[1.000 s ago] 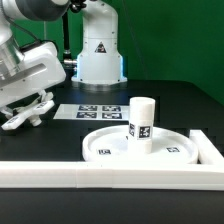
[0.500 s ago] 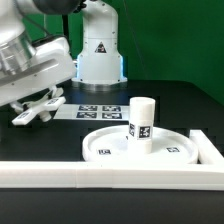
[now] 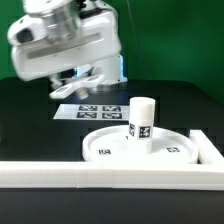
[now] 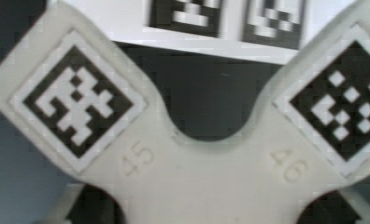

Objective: Assemble round table

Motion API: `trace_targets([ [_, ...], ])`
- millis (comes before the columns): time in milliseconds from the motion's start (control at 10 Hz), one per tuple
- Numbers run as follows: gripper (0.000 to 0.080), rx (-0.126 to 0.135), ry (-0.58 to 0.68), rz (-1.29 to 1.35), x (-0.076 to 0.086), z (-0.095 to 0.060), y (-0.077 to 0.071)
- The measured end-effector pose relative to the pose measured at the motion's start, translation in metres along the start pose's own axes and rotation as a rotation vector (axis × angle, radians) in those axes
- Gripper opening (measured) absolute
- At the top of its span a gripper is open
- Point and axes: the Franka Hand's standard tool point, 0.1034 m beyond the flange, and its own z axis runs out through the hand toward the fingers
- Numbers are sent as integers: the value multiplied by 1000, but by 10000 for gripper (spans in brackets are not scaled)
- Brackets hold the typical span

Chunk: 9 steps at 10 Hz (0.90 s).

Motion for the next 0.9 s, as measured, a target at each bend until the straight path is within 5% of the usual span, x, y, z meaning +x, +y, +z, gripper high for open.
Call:
trace_targets([
  [100, 466, -18, -8, 11, 7, 3, -25],
  [300, 466, -47, -20, 38, 14, 27, -51],
  [600, 466, -46, -28, 30, 13, 30, -51],
  [800, 466, -67, 26, -84, 23, 28, -33],
  [900, 466, -65, 37, -101, 28, 15, -40],
])
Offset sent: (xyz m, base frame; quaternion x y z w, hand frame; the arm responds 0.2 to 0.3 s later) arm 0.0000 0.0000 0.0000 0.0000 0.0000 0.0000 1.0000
